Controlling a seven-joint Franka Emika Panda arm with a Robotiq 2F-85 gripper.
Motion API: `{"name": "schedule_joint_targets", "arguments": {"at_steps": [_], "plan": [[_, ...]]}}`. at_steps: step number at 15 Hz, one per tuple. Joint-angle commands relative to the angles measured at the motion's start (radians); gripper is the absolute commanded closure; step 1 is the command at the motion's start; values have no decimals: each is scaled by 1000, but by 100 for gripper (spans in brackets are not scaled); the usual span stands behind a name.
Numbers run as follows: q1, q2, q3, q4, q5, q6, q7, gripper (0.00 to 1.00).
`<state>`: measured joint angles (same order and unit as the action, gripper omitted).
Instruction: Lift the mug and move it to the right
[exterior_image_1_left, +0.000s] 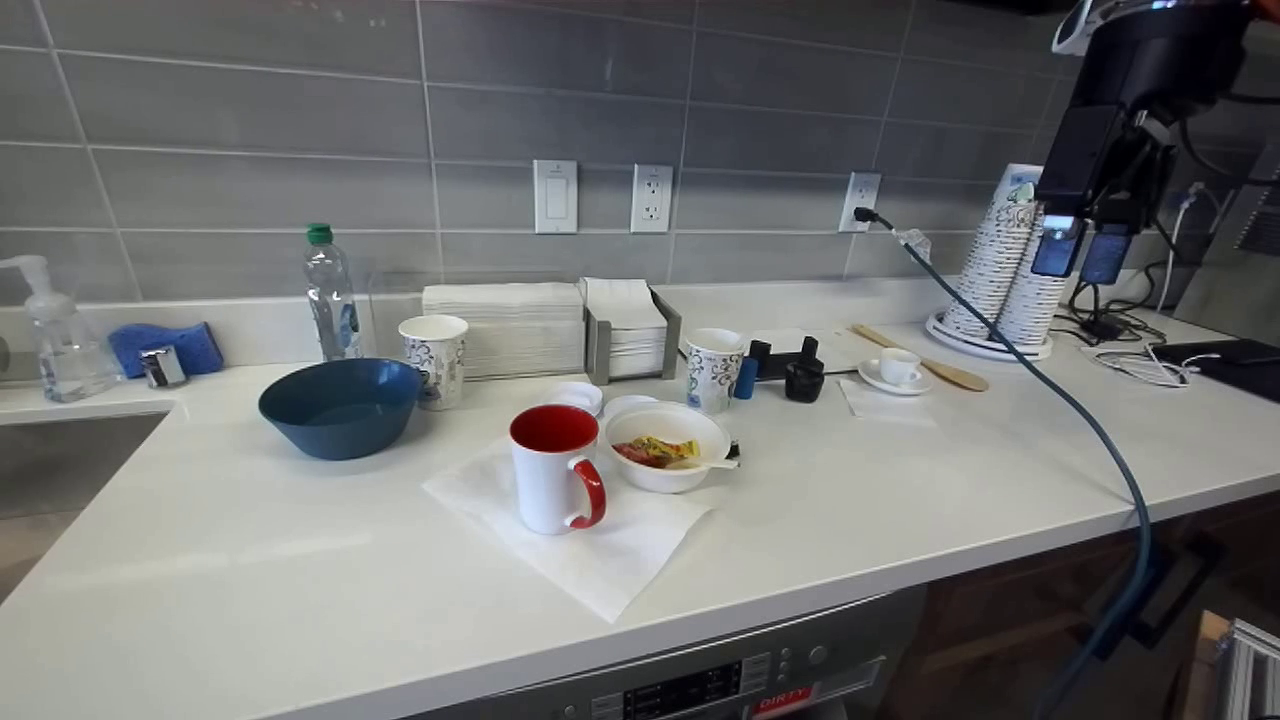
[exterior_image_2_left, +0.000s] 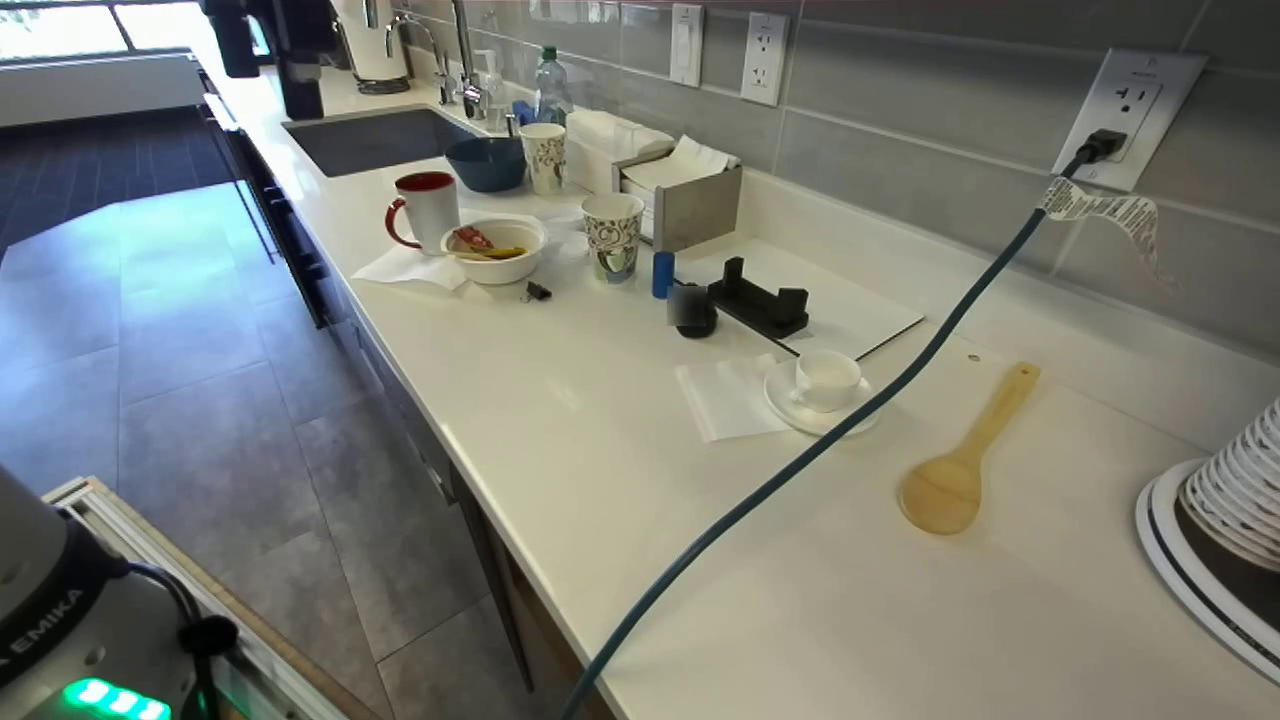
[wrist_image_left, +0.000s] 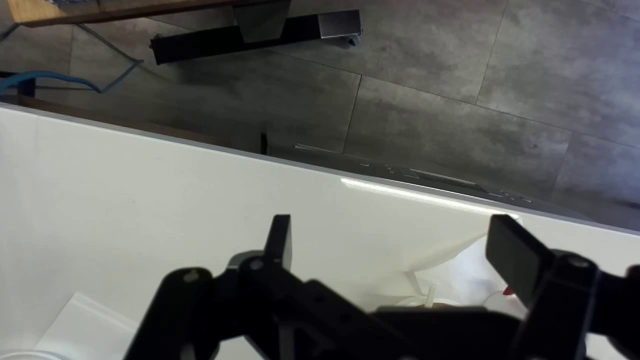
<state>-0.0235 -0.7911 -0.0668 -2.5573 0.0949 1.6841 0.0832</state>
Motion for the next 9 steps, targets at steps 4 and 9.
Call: {"name": "schedule_joint_targets", "arguments": {"at_steps": [4,9], "plan": [[-5,9,15,-1,19,10,-18,0],[21,67,51,-17,103,89,7,0]]}}
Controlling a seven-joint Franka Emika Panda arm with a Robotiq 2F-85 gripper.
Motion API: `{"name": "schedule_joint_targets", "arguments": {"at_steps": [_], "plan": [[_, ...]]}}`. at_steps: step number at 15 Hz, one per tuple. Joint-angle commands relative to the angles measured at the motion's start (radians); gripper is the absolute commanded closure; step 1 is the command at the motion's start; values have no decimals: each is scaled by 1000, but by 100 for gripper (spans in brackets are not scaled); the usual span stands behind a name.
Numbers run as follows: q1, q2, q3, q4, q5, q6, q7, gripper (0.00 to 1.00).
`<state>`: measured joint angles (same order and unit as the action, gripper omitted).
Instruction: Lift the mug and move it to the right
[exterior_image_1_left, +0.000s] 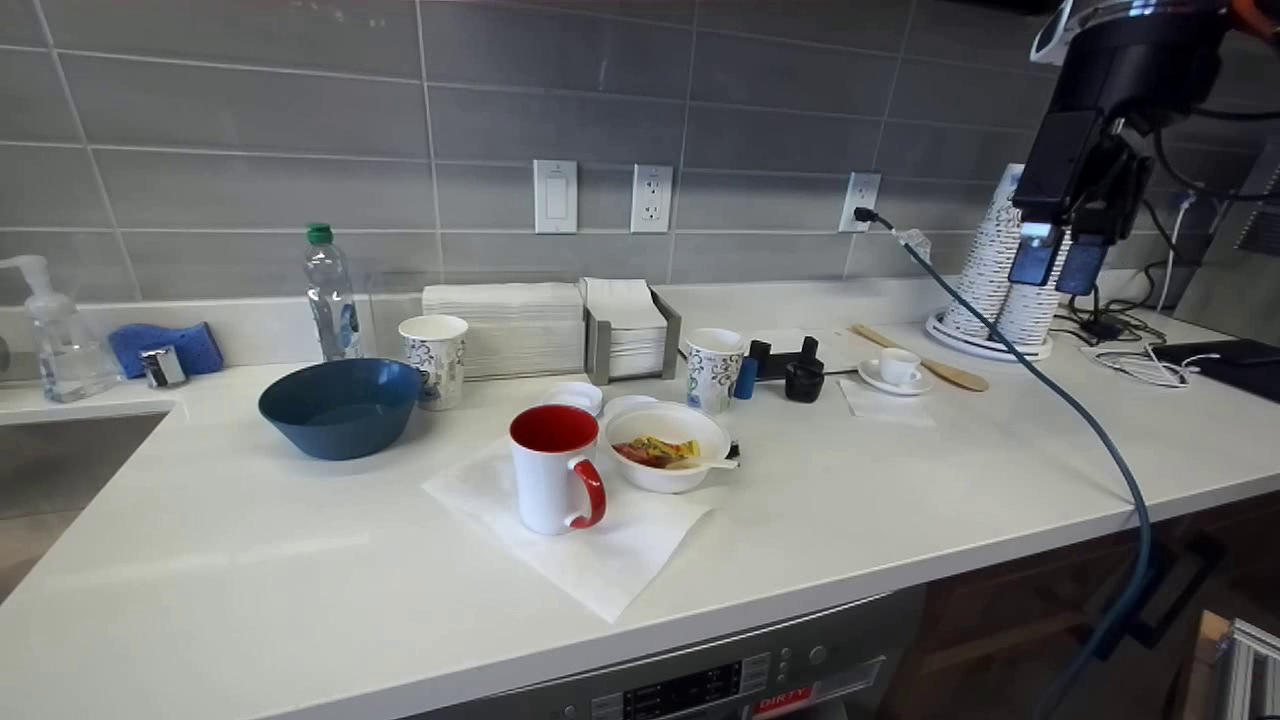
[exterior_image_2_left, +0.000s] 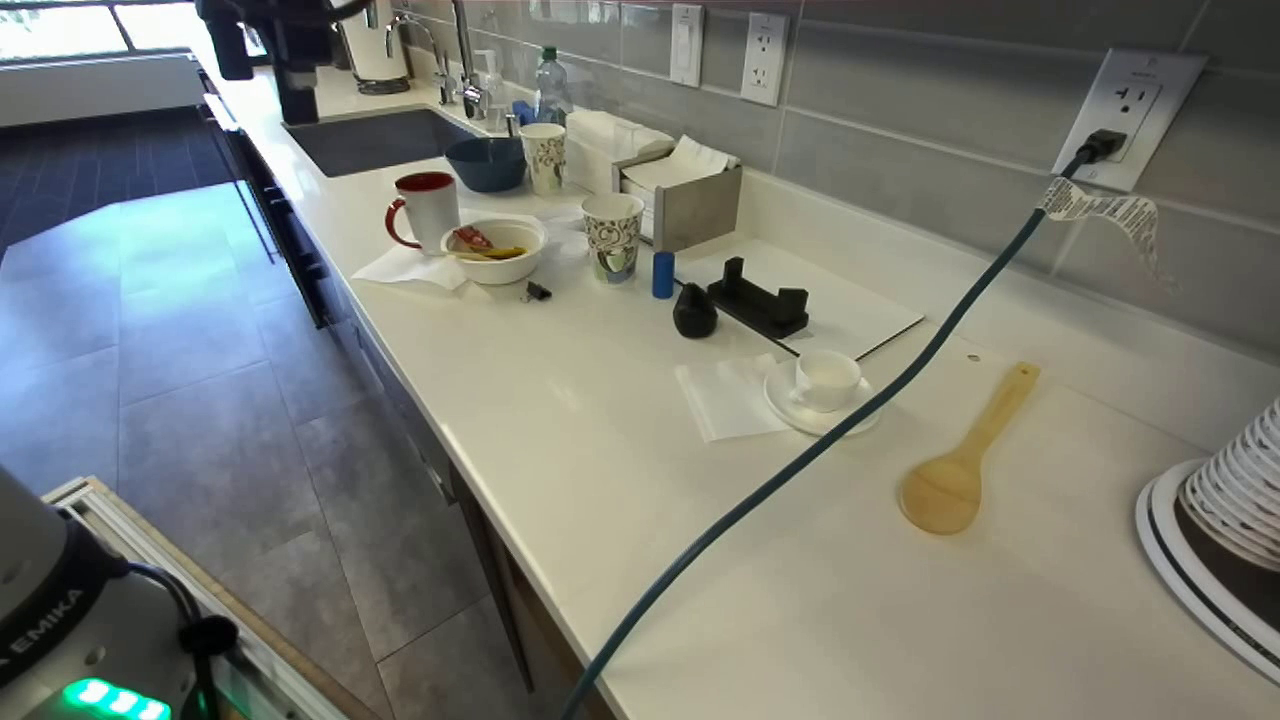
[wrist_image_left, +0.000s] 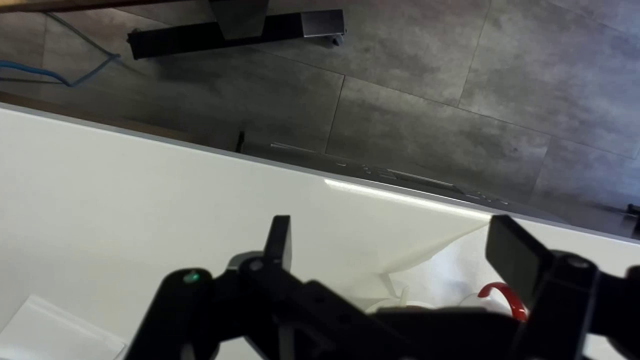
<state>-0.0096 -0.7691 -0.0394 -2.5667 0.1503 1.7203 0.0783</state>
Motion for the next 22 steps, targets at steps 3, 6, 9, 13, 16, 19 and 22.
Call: {"name": "schedule_joint_targets", "arguments": {"at_steps": [3,6,9,13,16,19,22], "plan": [[6,105,51,-10,60,133,31,0],[21,180,84,-1,77,202,64,0],[37,258,123,14,94,280,115,0],[59,347,157,38,117,387,186,0],[111,393,164,44,168,498,139,0],[89,366,161,21,120,458,176,0],[85,363,157,21,120,457,176,0]]}}
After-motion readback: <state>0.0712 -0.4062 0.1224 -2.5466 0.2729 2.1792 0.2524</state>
